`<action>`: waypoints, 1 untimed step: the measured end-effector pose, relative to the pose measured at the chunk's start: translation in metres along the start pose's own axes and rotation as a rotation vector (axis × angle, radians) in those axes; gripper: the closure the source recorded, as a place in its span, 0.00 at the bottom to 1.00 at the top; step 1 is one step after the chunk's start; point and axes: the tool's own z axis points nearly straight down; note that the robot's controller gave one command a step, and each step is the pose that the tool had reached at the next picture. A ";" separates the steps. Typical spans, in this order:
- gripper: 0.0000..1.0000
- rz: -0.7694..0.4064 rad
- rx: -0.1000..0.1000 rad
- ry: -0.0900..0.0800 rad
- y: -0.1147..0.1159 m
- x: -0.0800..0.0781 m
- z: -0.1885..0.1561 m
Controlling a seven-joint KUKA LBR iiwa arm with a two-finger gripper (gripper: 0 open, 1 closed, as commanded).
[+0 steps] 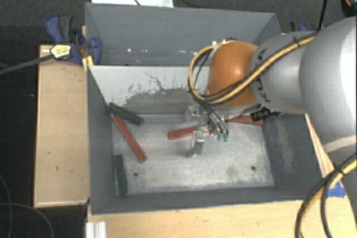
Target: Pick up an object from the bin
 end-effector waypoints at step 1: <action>0.00 0.004 -0.001 -0.002 0.000 -0.001 -0.001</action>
Offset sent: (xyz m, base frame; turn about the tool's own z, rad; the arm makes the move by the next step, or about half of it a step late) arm 0.0000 0.0000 0.0000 0.0000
